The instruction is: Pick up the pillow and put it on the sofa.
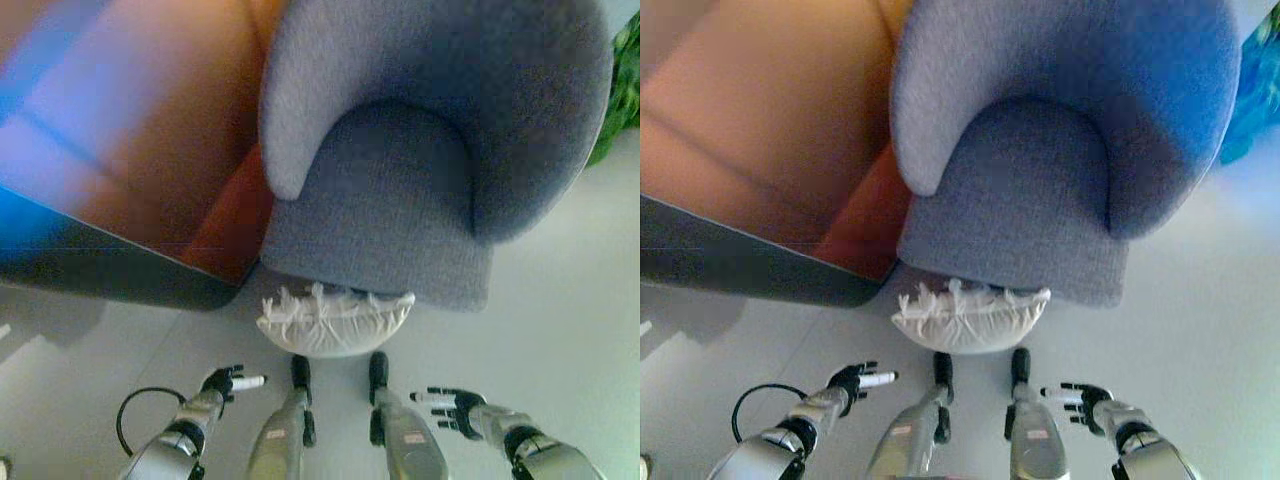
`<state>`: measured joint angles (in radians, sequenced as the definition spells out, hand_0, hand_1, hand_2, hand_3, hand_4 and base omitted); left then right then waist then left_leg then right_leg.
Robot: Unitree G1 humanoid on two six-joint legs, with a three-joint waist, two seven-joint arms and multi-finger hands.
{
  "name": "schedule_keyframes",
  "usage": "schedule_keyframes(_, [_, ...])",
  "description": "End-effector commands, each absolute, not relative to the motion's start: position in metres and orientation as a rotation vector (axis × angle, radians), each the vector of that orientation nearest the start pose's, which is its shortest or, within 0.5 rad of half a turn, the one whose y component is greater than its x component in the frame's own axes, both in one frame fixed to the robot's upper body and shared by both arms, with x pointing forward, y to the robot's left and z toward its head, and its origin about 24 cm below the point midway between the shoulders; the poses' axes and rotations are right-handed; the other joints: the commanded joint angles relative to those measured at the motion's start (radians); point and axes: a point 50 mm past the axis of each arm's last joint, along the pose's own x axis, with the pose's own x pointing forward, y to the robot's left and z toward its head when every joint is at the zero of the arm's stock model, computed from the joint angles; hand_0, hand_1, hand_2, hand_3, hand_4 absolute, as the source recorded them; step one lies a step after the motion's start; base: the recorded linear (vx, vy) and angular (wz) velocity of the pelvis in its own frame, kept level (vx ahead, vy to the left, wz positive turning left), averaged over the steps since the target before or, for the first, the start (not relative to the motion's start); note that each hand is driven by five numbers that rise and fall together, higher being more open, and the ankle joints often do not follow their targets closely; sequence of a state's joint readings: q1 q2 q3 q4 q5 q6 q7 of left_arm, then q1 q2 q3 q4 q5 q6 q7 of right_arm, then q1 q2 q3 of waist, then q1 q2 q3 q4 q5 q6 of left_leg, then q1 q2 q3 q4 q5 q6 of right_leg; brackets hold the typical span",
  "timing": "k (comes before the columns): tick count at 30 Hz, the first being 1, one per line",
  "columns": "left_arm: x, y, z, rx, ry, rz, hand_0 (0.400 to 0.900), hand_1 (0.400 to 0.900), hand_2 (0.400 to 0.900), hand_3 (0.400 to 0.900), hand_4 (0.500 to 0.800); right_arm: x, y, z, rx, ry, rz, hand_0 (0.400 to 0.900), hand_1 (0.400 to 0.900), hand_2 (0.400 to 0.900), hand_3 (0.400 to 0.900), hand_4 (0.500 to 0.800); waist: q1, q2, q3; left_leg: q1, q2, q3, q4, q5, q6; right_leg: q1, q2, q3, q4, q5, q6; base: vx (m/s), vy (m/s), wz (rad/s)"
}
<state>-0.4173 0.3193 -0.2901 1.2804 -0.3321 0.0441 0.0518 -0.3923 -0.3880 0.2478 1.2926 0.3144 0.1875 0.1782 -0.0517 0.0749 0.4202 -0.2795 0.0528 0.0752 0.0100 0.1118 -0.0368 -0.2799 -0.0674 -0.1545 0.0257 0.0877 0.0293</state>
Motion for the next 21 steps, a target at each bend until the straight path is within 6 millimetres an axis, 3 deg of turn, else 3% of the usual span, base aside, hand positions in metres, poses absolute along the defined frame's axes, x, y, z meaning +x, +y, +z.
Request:
schedule_keyframes(1, [0.260, 0.270, -0.072, 0.188, 0.816, 0.298, 0.900, 0.900, 0.900, 0.900, 0.800, 0.233, -0.274, -0.089, -0.156, 1.075, -0.077, 0.900, 0.900, 0.900, 0.900, 0.800, -0.015, -0.050, 0.034, -0.087, -0.070, 0.013, 0.088, -0.061, -0.025, -0.110, -0.003, 0.051, 0.075, -0.046, 0.031, -0.13, 0.023, 0.02])
schedule_keyframes(7, [0.298, 0.270, -0.037, 0.110, 0.674, 0.354, 0.900, 0.900, 0.900, 0.900, 0.800, 0.262, -0.280, -0.064, -0.147, 1.000, -0.112, 0.900, 0.900, 0.900, 0.900, 0.800, -0.026, -0.049, 0.093, -0.258, -0.075, 0.014, 0.200, -0.063, -0.032, -0.276, -0.012, 0.051, 0.178, -0.054, 0.031, -0.10, 0.010, 0.08])
schedule_keyframes(12, [0.316, 0.277, -0.014, 0.078, 0.606, 0.397, 0.900, 0.900, 0.900, 0.900, 0.800, 0.271, -0.284, -0.053, -0.087, 0.987, -0.122, 0.900, 0.900, 0.900, 0.900, 0.800, -0.034, -0.053, 0.100, -0.367, -0.060, 0.022, 0.288, -0.077, -0.040, -0.378, -0.010, 0.049, 0.244, -0.066, 0.026, -0.06, -0.010, 0.05])
schedule_keyframes(18, [0.328, 0.311, 0.024, 0.028, 0.514, 0.497, 0.900, 0.900, 0.900, 0.900, 0.800, 0.230, -0.306, -0.073, -0.083, 0.954, -0.078, 0.900, 0.900, 0.900, 0.900, 0.800, -0.070, -0.098, 0.100, -0.525, -0.019, 0.022, 0.440, -0.138, -0.035, -0.520, 0.008, 0.061, 0.362, -0.111, 0.017, -0.05, -0.039, -0.01])
schedule_keyframes(21, [0.335, 0.321, 0.042, 0.033, 0.478, 0.515, 0.900, 0.900, 0.900, 0.900, 0.800, 0.224, -0.310, -0.075, -0.072, 0.943, -0.080, 0.900, 0.900, 0.900, 0.900, 0.800, -0.080, -0.111, 0.100, -0.575, -0.010, 0.014, 0.479, -0.151, -0.033, -0.567, 0.010, 0.058, 0.401, -0.122, 0.007, -0.05, -0.043, 0.06])
